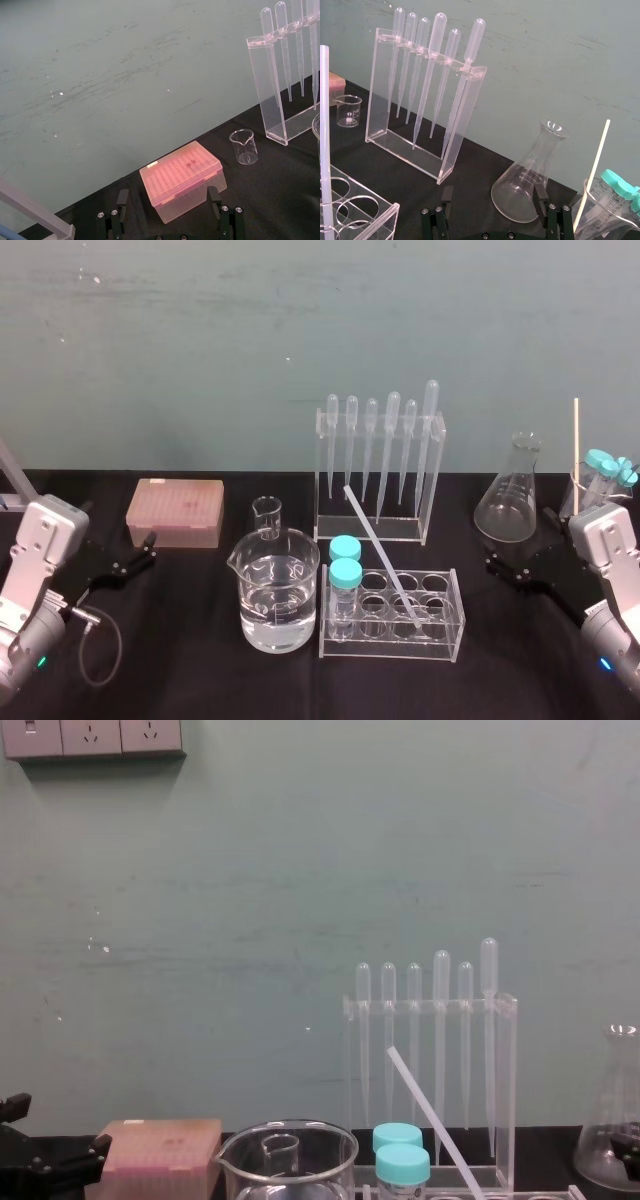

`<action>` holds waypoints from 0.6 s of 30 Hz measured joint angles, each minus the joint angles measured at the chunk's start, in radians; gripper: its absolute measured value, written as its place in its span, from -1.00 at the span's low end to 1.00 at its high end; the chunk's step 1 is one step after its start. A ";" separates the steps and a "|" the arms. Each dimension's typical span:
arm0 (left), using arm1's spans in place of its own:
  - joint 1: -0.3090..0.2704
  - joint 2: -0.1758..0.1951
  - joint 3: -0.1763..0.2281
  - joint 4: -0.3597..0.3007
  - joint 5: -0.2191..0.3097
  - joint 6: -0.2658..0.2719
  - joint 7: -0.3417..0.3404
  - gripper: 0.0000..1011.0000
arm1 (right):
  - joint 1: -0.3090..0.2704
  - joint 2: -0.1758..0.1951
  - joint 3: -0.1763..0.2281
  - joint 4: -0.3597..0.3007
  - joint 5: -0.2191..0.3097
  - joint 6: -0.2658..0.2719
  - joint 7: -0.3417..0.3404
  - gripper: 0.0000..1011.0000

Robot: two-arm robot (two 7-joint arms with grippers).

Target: Pick up the stirring rod with one hand, then place it down.

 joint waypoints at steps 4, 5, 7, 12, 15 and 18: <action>0.000 0.000 0.000 0.000 0.000 0.000 0.000 0.98 | 0.000 0.000 0.000 0.000 0.000 0.000 0.000 0.99; 0.000 0.000 0.000 0.000 0.000 0.000 0.000 0.98 | 0.000 0.000 0.000 0.000 0.000 0.000 0.000 0.99; 0.000 0.000 0.000 0.000 0.000 0.000 0.000 0.98 | 0.000 0.000 0.001 0.000 0.000 0.000 0.001 0.99; 0.000 0.000 0.000 0.000 0.000 0.000 0.000 0.98 | -0.003 -0.003 0.019 -0.010 0.029 0.008 0.045 0.99; 0.000 0.000 0.000 0.000 0.000 0.000 0.000 0.98 | 0.002 0.002 0.035 -0.038 0.071 0.012 0.114 0.99; 0.000 0.000 0.000 0.000 0.000 0.000 0.000 0.98 | 0.011 0.005 0.041 -0.058 0.096 0.010 0.162 0.99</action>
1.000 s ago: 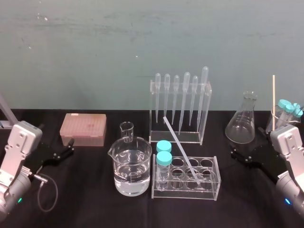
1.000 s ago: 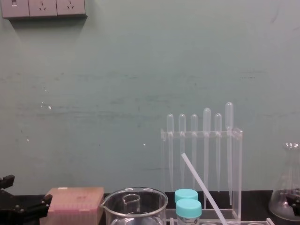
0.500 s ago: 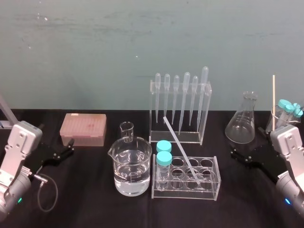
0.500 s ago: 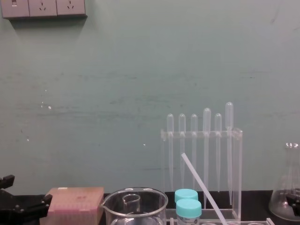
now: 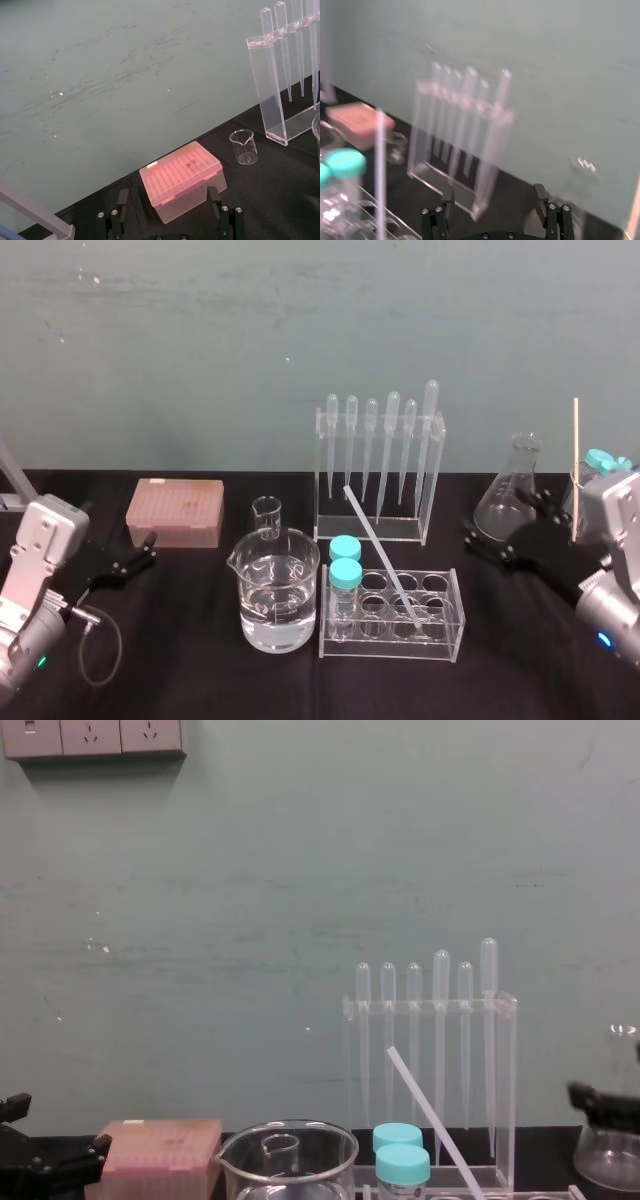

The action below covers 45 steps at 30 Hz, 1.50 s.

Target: Pick up the stirring rod with one hand, then place it down.

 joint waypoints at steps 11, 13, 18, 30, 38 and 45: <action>0.000 0.000 0.000 0.000 0.000 0.000 0.000 0.98 | 0.090 -0.031 -0.004 -0.021 0.144 0.035 0.274 0.99; 0.000 0.000 0.000 0.000 0.000 0.000 0.000 0.98 | 0.106 -0.039 -0.008 -0.014 0.164 0.060 0.307 0.99; 0.000 0.000 0.000 0.000 0.000 0.000 0.000 0.98 | 0.164 -0.065 -0.041 0.030 0.173 0.116 0.391 0.99; 0.000 0.000 0.000 0.000 0.000 0.000 0.000 0.98 | 0.299 -0.145 -0.123 0.203 0.094 0.155 0.485 0.99; 0.000 0.000 0.000 0.000 0.000 0.000 0.000 0.98 | 0.344 -0.193 -0.136 0.290 0.092 0.156 0.518 0.99; 0.000 0.000 0.000 0.000 0.000 0.000 0.000 0.98 | 0.363 -0.222 -0.139 0.339 0.106 0.162 0.534 0.99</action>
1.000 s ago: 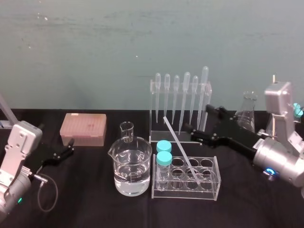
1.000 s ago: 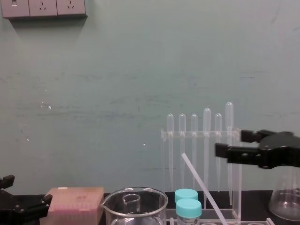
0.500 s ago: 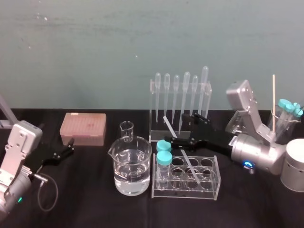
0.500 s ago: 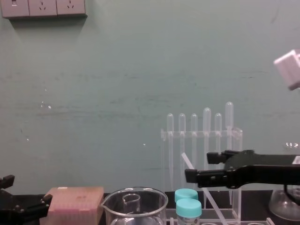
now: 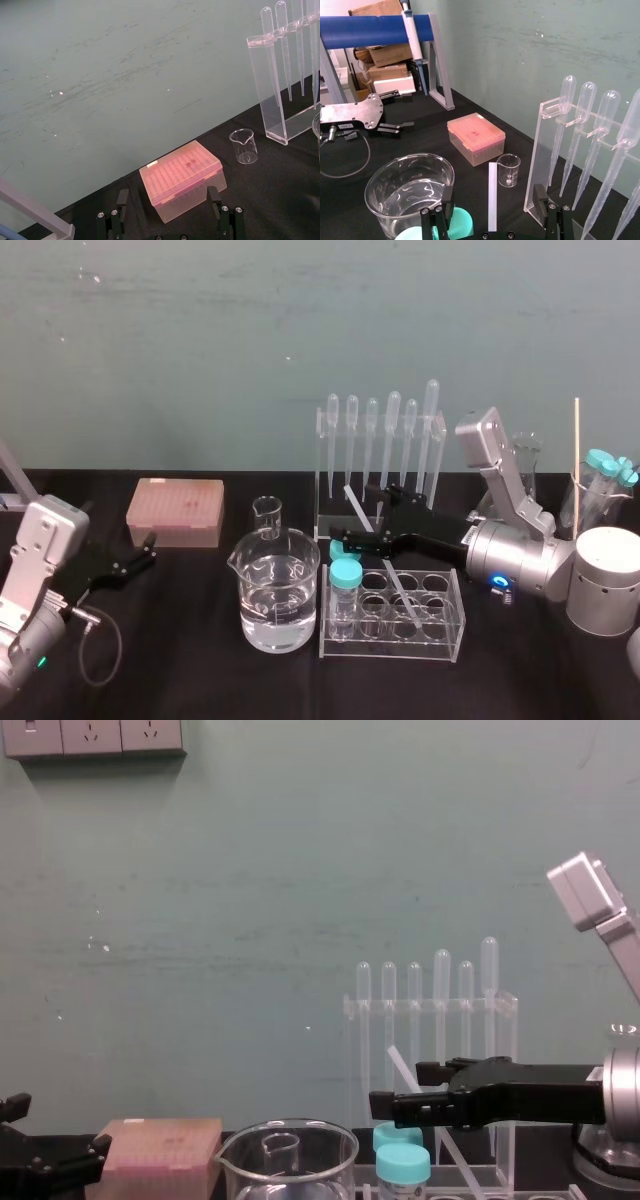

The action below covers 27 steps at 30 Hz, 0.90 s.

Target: Pick up the stirring rod with one hand, then place it down.

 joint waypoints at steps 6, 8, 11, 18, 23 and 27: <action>0.000 0.000 0.000 0.000 0.000 0.000 0.000 0.98 | 0.007 -0.005 -0.006 0.013 -0.001 0.005 0.003 0.99; 0.000 0.000 0.000 0.000 0.000 0.000 0.000 0.98 | 0.009 -0.007 -0.007 0.019 -0.003 0.005 0.003 0.99; 0.000 0.000 0.000 0.000 0.000 0.000 0.000 0.98 | 0.011 -0.008 -0.008 0.021 -0.007 0.005 0.002 0.99; 0.000 0.000 0.000 0.000 0.000 0.000 0.000 0.98 | 0.011 -0.008 -0.009 0.021 -0.007 0.005 0.002 0.99; 0.000 0.000 0.000 0.000 0.000 0.000 0.000 0.98 | 0.011 -0.008 -0.008 0.021 -0.007 0.004 0.001 0.89; 0.000 0.000 0.000 0.000 0.000 0.000 0.000 0.98 | 0.011 -0.008 -0.008 0.021 -0.007 0.004 0.001 0.71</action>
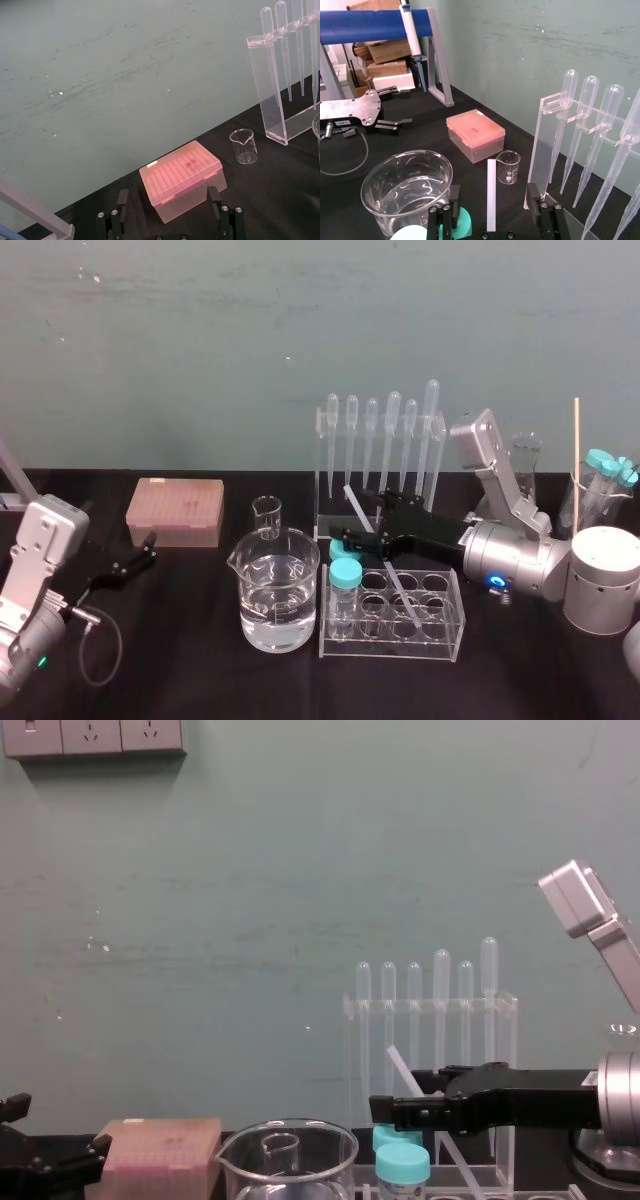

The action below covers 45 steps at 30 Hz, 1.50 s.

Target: Pick up the stirring rod with one hand, then place it down.

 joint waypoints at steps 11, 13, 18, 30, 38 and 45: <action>0.000 0.000 0.000 0.000 0.000 0.000 0.000 0.98 | -0.001 0.000 0.001 -0.001 0.001 0.000 -0.001 0.07; 0.000 0.000 0.000 0.000 0.000 0.000 0.000 0.98 | -0.001 0.000 0.001 -0.001 0.001 0.000 -0.001 -0.05; 0.000 0.000 0.000 0.000 0.000 0.000 0.000 0.98 | -0.001 0.000 0.001 -0.001 0.001 0.000 -0.001 -0.38; 0.000 0.000 0.000 0.000 0.000 0.000 0.000 0.98 | -0.001 0.000 0.001 -0.001 0.001 0.000 -0.001 -0.86; 0.000 0.000 0.000 0.000 0.000 0.000 0.000 0.98 | -0.036 0.000 0.033 -0.028 0.008 -0.067 -0.028 -0.86; 0.000 0.000 0.000 0.000 0.000 0.000 0.000 0.98 | -0.122 0.003 0.105 -0.094 0.059 -0.192 -0.039 -0.86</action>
